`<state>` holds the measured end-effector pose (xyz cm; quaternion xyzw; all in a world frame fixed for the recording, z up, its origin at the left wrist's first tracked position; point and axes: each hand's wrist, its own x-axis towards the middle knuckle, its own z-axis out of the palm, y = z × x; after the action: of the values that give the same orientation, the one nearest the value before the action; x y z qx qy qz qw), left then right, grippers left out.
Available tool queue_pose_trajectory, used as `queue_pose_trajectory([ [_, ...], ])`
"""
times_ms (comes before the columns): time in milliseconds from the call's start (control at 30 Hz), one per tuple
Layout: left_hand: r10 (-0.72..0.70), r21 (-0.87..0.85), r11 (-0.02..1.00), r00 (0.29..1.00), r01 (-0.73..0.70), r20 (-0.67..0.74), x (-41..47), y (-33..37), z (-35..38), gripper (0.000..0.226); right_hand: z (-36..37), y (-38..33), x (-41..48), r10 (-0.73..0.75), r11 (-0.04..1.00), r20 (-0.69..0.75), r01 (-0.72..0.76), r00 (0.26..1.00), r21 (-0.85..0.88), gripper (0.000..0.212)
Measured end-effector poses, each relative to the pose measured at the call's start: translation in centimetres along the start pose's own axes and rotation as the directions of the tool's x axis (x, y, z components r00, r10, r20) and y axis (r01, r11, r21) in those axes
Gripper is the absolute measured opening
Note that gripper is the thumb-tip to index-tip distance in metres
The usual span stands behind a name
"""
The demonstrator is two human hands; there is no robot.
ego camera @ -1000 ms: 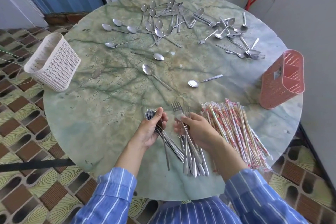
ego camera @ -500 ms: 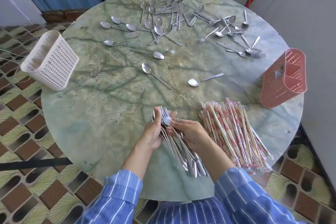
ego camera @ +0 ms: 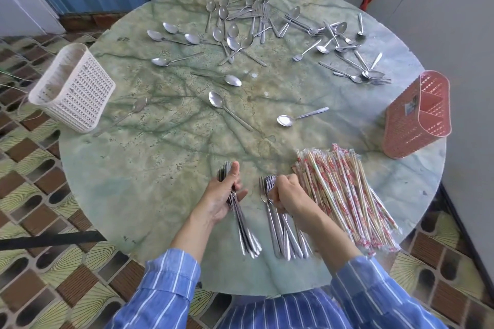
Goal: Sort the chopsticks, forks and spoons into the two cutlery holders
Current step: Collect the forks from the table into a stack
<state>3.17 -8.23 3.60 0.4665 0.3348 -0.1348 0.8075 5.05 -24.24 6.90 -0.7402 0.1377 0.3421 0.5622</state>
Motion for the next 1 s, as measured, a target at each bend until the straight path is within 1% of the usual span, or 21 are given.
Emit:
queue_pose_trajectory([
  [33,-0.003,0.025,1.0,1.0,0.002,0.012,-0.1,-0.2,0.0,0.041,0.3,0.0,-0.2,-0.021,0.998,0.038,0.019,0.999,0.057,0.016],
  [100,-0.009,0.012,1.0,0.998,0.008,0.057,-0.2,-0.6,-0.1,0.06,1.0,0.0,-0.3,-0.051,0.982,0.085,0.035,0.995,0.187,0.026],
  [167,-0.015,-0.019,1.0,0.992,0.017,0.125,-0.1,-1.0,-0.2,0.086,1.7,0.4,-0.4,-0.072,0.979,0.05,0.061,0.996,0.193,0.018],
  [200,-0.015,-0.024,1.0,0.989,0.019,0.144,0.0,-1.3,-0.3,0.094,2.0,0.6,-0.5,-0.098,0.986,0.009,0.096,0.995,0.134,0.011],
  [267,-0.015,-0.029,0.999,0.992,0.019,0.126,0.3,-1.7,-0.3,0.093,2.5,1.3,-0.5,-0.229,0.972,-0.077,0.223,0.97,-0.07,0.011],
  [367,0.001,-0.007,1.0,0.997,0.0,0.071,0.7,-2.0,-0.1,0.092,3.1,2.5,-0.3,-0.503,0.834,-0.164,0.427,0.849,-0.35,0.017],
  [400,0.011,0.008,1.0,0.998,-0.011,0.059,0.7,-2.0,0.1,0.089,3.3,2.9,-0.1,-0.569,0.776,-0.17,0.455,0.805,-0.437,0.016],
  [433,0.02,0.02,1.0,0.999,-0.021,0.041,0.6,-2.0,0.3,0.078,3.6,3.2,0.2,-0.615,0.715,-0.159,0.461,0.772,-0.526,0.014],
  [500,0.014,-0.001,1.0,1.0,-0.014,0.005,0.7,-2.2,0.8,0.045,4.1,3.9,0.5,-0.681,0.613,-0.108,0.483,0.724,-0.625,0.013],
  [533,0.003,-0.014,1.0,1.0,-0.003,-0.011,0.7,-2.2,1.0,0.033,4.3,4.3,0.4,-0.705,0.597,-0.091,0.519,0.703,-0.611,0.013],
  [600,-0.002,-0.064,0.998,1.0,0.001,-0.02,1.1,-2.2,1.3,0.018,4.3,5.3,0.0,-0.716,0.627,-0.091,0.581,0.692,-0.519,0.013],
  [633,-0.001,-0.116,0.993,1.0,-0.002,-0.022,1.4,-2.2,1.2,0.014,4.2,6.1,-0.3,-0.702,0.653,-0.093,0.587,0.706,-0.478,0.021],
  [700,0.005,-0.214,0.977,1.0,-0.012,-0.031,2.0,-1.9,1.1,0.013,3.9,7.3,-1.1,-0.593,0.746,-0.045,0.527,0.804,-0.408,0.045],
  [733,0.015,-0.232,0.972,0.999,-0.021,-0.03,2.2,-1.8,1.1,0.014,3.8,7.7,-1.5,-0.522,0.787,0.016,0.489,0.853,-0.375,0.054],
  [767,0.029,-0.222,0.974,0.999,-0.033,-0.022,2.3,-1.8,1.2,0.014,3.7,8.1,-1.9,-0.484,0.801,0.079,0.478,0.872,-0.36,0.06],
  [833,0.065,-0.13,0.989,0.998,-0.064,0.003,2.5,-2.4,1.4,0.016,3.9,8.8,-2.4,-0.485,0.784,0.127,0.494,0.865,-0.377,0.066],
  [867,0.095,-0.033,0.995,0.995,-0.094,0.01,2.7,-2.9,1.4,0.016,4.2,9.2,-2.5,-0.485,0.782,0.111,0.487,0.867,-0.389,0.068],
  [900,0.135,0.117,0.984,0.991,-0.135,0.011,2.7,-3.2,1.4,0.015,4.5,9.6,-2.8,-0.476,0.79,0.083,0.467,0.875,-0.397,0.068],
  [933,0.184,0.297,0.938,0.983,-0.18,0.016,2.8,-3.4,1.3,0.013,4.8,10.0,-3.1,-0.467,0.8,0.047,0.445,0.883,-0.402,0.067],
  [967,0.228,0.45,0.865,0.973,-0.221,0.038,2.8,-3.5,1.0,0.011,5.2,10.4,-3.3,-0.456,0.809,0.011,0.42,0.89,-0.41,0.065],
  [1000,0.249,0.558,0.792,0.965,-0.249,0.077,3.0,-3.6,0.8,0.012,5.6,10.9,-3.5,-0.442,0.816,-0.022,0.392,0.897,-0.426,0.065],
])
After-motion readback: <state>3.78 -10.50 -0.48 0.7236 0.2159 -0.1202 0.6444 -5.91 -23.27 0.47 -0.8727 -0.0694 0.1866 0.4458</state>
